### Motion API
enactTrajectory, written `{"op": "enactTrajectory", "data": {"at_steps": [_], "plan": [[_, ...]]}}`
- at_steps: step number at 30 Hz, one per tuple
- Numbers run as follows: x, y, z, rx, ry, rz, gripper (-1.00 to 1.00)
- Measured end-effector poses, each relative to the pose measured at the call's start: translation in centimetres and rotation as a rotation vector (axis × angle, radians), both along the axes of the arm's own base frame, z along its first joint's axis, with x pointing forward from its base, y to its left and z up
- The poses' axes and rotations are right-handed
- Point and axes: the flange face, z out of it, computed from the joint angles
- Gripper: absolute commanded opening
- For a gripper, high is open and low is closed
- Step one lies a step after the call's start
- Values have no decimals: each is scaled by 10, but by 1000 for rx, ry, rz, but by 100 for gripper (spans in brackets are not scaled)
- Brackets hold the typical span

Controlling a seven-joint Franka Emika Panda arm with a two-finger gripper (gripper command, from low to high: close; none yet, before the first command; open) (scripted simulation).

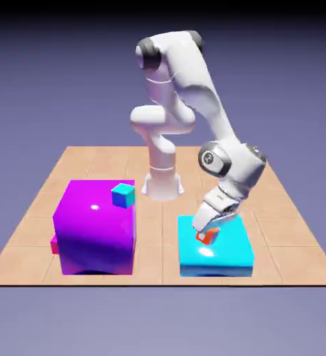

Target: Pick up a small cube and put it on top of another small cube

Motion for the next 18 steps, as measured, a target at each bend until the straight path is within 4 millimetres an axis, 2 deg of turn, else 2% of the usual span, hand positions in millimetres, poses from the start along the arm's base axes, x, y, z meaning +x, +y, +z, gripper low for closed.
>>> {"op": "enactTrajectory", "data": {"at_steps": [3, 6, 11, 13, 14, 18], "plan": [[20, -63, 19, 15, -55, -232, -100], [32, -127, 41, 32, -115, -462, -100], [34, -237, 82, 67, -224, -839, -100], [26, -284, 96, 86, -265, -996, -100], [17, -313, 96, 101, -276, -1090, -100], [-33, -423, 99, 156, -336, -1463, -100]]}}
